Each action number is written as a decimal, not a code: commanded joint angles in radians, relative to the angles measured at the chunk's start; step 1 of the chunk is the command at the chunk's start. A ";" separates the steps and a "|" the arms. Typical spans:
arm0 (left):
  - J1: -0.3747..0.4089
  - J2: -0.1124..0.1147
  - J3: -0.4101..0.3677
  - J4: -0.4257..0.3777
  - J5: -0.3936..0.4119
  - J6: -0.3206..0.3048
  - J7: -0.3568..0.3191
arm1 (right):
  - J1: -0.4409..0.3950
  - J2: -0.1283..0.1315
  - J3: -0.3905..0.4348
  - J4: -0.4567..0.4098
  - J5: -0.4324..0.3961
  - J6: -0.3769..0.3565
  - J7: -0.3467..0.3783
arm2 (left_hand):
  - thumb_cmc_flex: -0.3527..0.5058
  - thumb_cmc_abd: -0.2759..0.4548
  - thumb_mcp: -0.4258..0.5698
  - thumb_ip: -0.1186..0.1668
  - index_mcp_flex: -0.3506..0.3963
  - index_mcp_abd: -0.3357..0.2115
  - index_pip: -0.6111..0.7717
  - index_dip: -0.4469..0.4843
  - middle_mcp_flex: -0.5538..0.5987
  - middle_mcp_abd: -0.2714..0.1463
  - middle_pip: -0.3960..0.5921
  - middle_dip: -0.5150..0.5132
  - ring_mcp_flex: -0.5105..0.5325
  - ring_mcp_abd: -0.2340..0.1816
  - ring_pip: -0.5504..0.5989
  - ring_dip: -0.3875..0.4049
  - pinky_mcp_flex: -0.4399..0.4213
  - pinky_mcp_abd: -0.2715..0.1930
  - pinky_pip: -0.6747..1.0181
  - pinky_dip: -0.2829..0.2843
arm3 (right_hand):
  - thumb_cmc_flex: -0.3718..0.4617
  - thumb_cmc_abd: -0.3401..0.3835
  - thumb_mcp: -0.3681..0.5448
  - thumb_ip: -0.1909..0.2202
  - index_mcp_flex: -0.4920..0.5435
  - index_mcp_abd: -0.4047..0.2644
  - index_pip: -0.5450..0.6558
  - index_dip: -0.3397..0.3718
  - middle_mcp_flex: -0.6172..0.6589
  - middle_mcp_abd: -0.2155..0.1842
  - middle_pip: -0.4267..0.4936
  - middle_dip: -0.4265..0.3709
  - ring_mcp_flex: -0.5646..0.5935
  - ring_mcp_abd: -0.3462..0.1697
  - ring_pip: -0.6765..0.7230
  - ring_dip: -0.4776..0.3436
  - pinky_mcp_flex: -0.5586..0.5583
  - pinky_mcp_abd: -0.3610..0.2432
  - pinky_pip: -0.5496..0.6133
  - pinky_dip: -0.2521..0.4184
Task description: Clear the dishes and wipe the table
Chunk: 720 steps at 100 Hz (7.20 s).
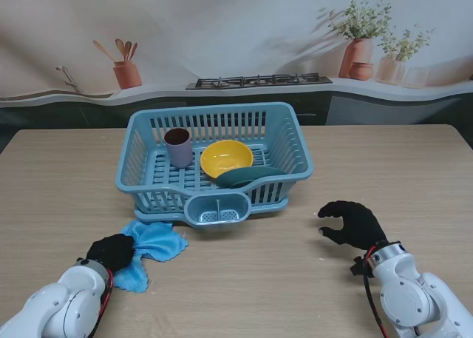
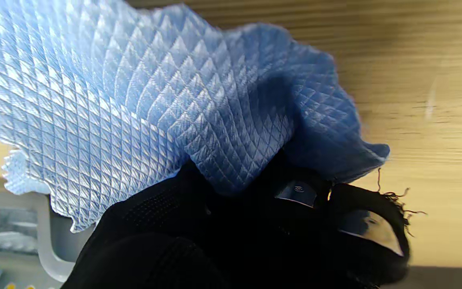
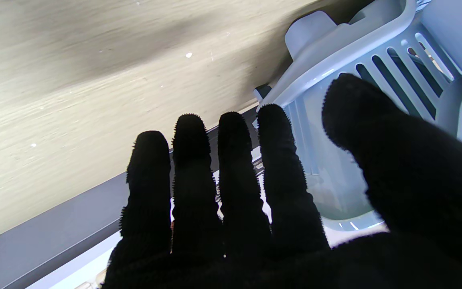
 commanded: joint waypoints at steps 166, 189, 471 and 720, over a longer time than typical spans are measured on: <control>0.177 -0.044 -0.167 0.145 0.135 -0.066 0.364 | 0.016 -0.003 -0.007 0.031 -0.018 -0.006 -0.013 | 0.192 -0.152 -0.039 0.036 0.013 -0.222 -0.042 -0.082 -0.020 0.077 -0.001 -0.003 0.018 0.030 0.038 0.008 0.022 -0.087 0.261 -0.009 | -0.008 -0.008 -0.004 0.019 -0.023 0.008 -0.002 0.005 -0.028 -0.007 -0.006 -0.010 -0.025 -0.014 0.002 0.002 -0.019 0.019 0.012 -0.006; 0.120 -0.044 -0.126 0.195 0.102 -0.047 0.373 | 0.017 -0.003 -0.008 0.032 -0.018 -0.005 -0.014 | 0.194 -0.151 -0.042 0.038 0.011 -0.221 -0.045 -0.082 -0.022 0.078 -0.003 -0.005 0.017 0.030 0.038 0.008 0.021 -0.084 0.257 -0.011 | -0.005 -0.006 -0.004 0.020 -0.023 0.008 -0.002 0.004 -0.028 -0.008 -0.005 -0.010 -0.026 -0.013 0.002 0.003 -0.020 0.018 0.012 -0.006; -0.253 -0.047 0.052 0.589 0.021 0.064 0.581 | 0.030 0.003 -0.014 0.057 -0.040 -0.031 -0.007 | 0.188 -0.159 -0.026 0.034 0.007 -0.208 -0.033 -0.112 -0.028 0.093 0.011 -0.028 0.018 0.036 0.045 -0.007 0.021 -0.078 0.256 -0.013 | -0.008 -0.005 -0.006 0.019 -0.022 0.011 -0.008 0.004 -0.029 -0.008 -0.009 -0.010 -0.031 -0.015 -0.002 0.001 -0.026 0.020 0.008 -0.001; 0.145 -0.034 -0.150 0.160 0.225 0.081 0.274 | 0.024 0.004 0.013 0.049 -0.051 -0.049 -0.006 | 0.168 -0.188 0.033 0.033 0.084 -0.235 -0.126 -0.079 -0.004 0.093 -0.074 0.009 -0.010 0.096 -0.002 0.021 0.016 -0.003 0.228 0.006 | -0.009 -0.003 -0.007 0.019 -0.018 0.010 -0.011 0.007 -0.027 -0.008 -0.010 -0.009 -0.031 -0.016 -0.003 0.001 -0.030 0.022 0.005 0.003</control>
